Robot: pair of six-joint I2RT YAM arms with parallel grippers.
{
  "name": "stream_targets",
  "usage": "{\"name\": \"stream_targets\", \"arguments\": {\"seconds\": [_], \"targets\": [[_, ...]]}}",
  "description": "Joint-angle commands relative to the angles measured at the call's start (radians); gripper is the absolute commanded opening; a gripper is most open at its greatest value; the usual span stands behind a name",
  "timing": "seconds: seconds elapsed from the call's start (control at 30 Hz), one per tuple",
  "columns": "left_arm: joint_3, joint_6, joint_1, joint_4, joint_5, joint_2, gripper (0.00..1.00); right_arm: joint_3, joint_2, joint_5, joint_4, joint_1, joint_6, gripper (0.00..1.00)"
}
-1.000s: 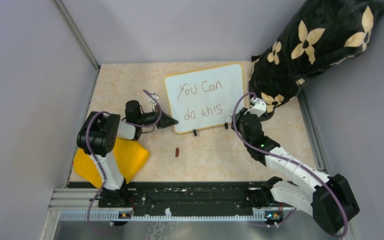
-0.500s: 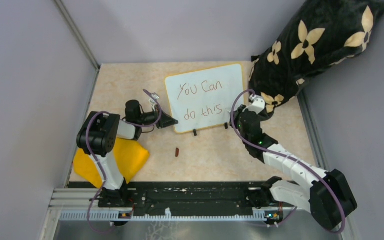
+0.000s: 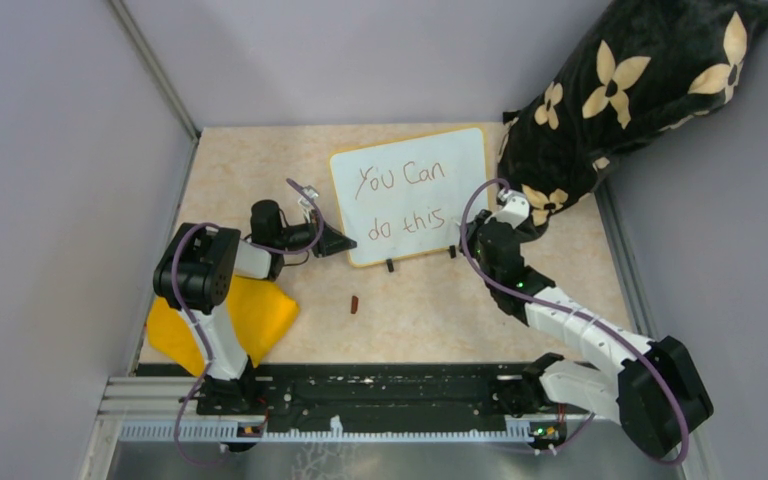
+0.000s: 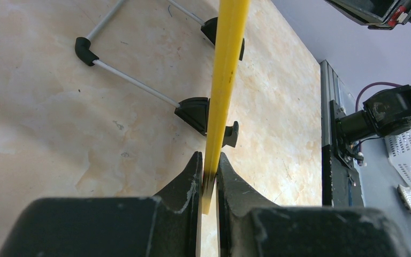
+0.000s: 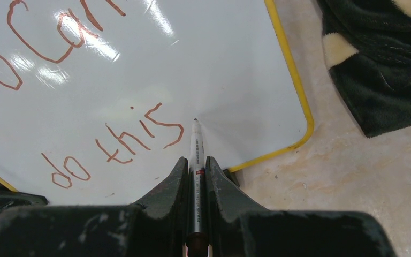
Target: Write a sentence on the whiteboard
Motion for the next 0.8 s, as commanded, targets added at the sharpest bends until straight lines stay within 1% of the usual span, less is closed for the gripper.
{"name": "stream_targets", "arguments": {"seconds": [0.0, 0.77], "targets": [[0.006, 0.018, -0.006, -0.057, -0.026, 0.0, 0.0, 0.043, 0.006, -0.004, 0.041, -0.019, -0.008, 0.0], [0.009, 0.023, -0.006, -0.063, -0.026, -0.001, 0.0, 0.031, 0.045, -0.022, 0.051, -0.03, -0.003, 0.0]]}}
